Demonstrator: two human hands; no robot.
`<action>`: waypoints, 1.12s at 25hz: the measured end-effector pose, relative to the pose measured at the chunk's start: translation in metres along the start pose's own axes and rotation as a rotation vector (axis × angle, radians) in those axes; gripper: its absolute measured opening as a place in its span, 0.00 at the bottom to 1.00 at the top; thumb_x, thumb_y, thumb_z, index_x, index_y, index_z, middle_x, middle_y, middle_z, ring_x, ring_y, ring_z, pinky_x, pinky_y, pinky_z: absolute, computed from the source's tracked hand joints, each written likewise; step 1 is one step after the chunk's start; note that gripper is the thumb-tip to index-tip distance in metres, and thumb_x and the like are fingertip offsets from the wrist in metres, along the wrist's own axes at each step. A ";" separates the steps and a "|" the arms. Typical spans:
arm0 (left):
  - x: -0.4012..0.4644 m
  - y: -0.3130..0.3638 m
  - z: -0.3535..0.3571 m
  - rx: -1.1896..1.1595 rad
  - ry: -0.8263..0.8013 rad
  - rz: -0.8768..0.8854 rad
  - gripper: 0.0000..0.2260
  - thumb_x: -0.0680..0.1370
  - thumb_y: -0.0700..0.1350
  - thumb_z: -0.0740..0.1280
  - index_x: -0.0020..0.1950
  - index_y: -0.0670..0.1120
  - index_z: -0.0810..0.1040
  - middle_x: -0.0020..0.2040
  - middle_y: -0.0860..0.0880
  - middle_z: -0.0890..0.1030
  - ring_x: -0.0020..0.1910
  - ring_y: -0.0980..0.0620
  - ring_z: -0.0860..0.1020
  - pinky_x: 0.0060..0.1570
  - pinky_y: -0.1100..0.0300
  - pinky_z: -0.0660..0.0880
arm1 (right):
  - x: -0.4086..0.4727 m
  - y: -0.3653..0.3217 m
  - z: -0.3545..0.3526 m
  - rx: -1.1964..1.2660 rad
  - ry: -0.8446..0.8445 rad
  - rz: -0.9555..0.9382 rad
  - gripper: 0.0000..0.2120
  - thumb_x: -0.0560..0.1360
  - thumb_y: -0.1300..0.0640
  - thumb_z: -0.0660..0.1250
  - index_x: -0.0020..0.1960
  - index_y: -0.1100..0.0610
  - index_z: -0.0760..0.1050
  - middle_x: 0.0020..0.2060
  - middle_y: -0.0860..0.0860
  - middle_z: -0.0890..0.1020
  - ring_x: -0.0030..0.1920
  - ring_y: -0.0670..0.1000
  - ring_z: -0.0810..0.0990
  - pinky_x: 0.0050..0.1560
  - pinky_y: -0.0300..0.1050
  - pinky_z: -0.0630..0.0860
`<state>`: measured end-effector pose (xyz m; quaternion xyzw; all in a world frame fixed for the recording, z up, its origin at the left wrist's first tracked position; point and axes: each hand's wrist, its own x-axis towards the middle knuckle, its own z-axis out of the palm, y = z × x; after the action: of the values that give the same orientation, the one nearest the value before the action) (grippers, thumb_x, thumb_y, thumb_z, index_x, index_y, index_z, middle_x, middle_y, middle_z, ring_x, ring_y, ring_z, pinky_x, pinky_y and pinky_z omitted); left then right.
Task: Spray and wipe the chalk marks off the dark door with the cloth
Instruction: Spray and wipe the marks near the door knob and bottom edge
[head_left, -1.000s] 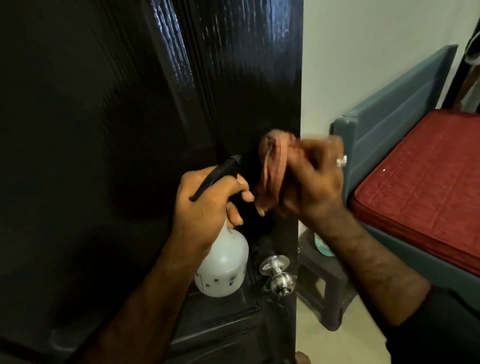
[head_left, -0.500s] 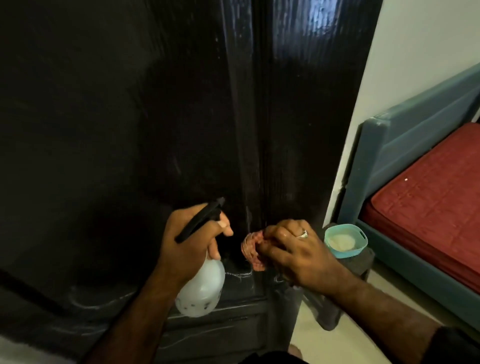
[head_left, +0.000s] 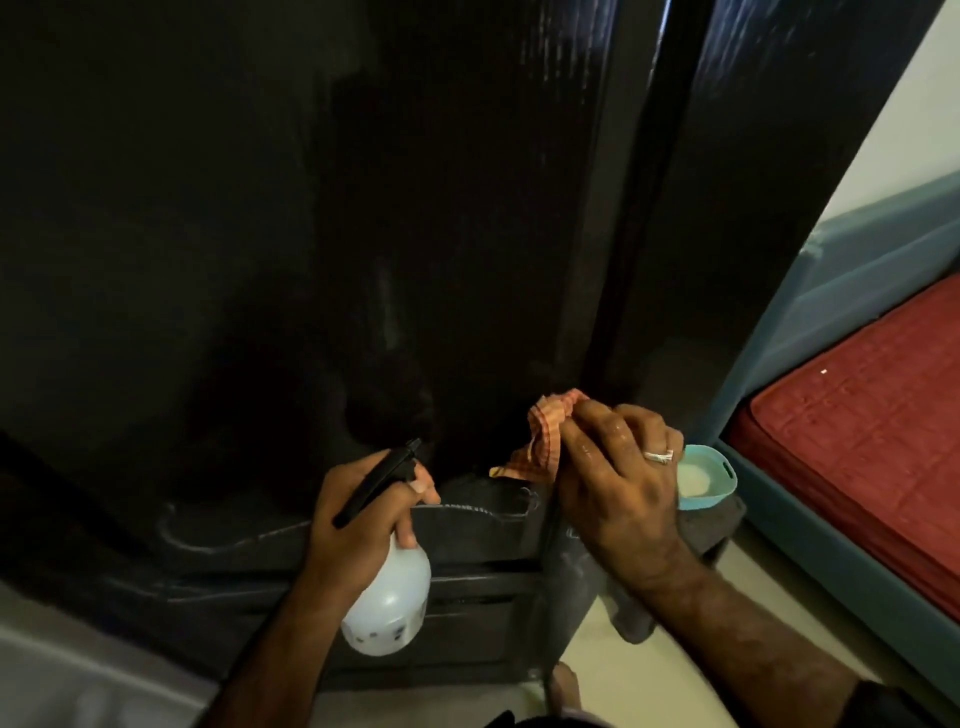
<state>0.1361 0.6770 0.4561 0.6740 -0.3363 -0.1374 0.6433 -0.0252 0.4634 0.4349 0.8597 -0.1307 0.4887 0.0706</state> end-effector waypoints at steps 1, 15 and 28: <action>-0.004 -0.003 -0.001 -0.005 -0.014 -0.010 0.07 0.76 0.37 0.67 0.40 0.39 0.83 0.34 0.44 0.84 0.27 0.38 0.78 0.44 0.58 0.80 | -0.006 -0.005 -0.001 -0.013 -0.078 0.037 0.14 0.83 0.51 0.67 0.62 0.57 0.85 0.62 0.57 0.84 0.59 0.62 0.77 0.54 0.60 0.71; -0.039 -0.040 -0.011 -0.060 -0.141 -0.153 0.07 0.75 0.42 0.69 0.43 0.39 0.84 0.38 0.41 0.86 0.23 0.45 0.75 0.27 0.60 0.73 | -0.041 -0.070 0.031 0.286 -0.264 0.781 0.11 0.78 0.57 0.74 0.58 0.56 0.79 0.51 0.50 0.81 0.47 0.47 0.77 0.47 0.44 0.76; -0.048 -0.035 -0.009 -0.008 -0.044 -0.204 0.06 0.75 0.41 0.68 0.45 0.39 0.83 0.41 0.42 0.86 0.24 0.48 0.75 0.33 0.46 0.78 | -0.036 -0.068 0.030 0.412 -0.200 0.680 0.16 0.78 0.61 0.74 0.63 0.60 0.77 0.60 0.53 0.74 0.54 0.45 0.75 0.51 0.27 0.71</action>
<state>0.1160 0.7130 0.4117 0.6989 -0.2795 -0.2185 0.6211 0.0015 0.5263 0.3888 0.8069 -0.3130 0.4142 -0.2818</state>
